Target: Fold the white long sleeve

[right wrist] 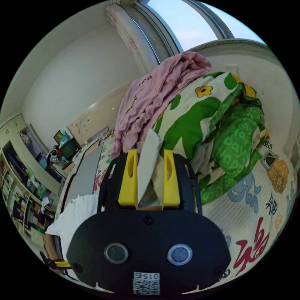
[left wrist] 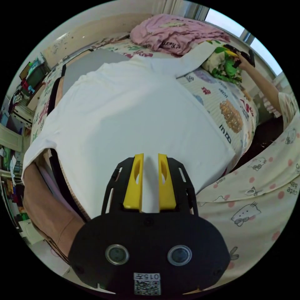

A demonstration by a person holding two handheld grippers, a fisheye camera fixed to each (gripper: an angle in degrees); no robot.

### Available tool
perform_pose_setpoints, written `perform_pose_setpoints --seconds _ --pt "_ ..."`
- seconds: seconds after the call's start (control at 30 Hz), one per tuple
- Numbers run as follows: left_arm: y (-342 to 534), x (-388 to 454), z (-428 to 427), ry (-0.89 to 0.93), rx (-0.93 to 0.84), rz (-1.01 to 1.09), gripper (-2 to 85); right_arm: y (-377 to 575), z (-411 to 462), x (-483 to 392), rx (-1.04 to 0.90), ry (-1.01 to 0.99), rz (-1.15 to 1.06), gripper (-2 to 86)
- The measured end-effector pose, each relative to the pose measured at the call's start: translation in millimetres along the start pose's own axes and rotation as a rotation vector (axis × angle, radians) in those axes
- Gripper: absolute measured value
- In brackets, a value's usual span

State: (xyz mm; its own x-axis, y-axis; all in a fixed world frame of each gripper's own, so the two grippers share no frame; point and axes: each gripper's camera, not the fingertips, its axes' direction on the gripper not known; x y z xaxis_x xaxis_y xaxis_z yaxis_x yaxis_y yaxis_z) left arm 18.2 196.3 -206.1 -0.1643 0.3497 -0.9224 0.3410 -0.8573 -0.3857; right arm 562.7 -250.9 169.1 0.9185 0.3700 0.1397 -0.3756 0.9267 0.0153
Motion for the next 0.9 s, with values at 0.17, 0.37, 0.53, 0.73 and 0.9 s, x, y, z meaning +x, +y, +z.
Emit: perform_pose_setpoints --seconds 0.17,0.37,0.53,0.73,0.9 --pt "1 18 29 -0.053 -0.057 0.044 8.0 -72 81 22 -0.086 0.047 0.133 8.8" --pt "14 15 34 -0.02 -0.012 0.007 7.7 -108 89 16 -0.074 -0.042 0.189 0.2" --pt "35 -11 16 0.052 0.109 -0.062 4.6 -93 45 -81 -0.067 -0.312 -0.118 -0.4" --pt "86 -97 -32 0.339 0.476 -0.404 8.3 65 -31 -236 -0.258 -0.759 -0.56 -0.4" --pt "160 -164 18 0.886 0.725 -0.66 18.9 238 -35 -287 -0.67 -0.973 -0.625 -0.5"
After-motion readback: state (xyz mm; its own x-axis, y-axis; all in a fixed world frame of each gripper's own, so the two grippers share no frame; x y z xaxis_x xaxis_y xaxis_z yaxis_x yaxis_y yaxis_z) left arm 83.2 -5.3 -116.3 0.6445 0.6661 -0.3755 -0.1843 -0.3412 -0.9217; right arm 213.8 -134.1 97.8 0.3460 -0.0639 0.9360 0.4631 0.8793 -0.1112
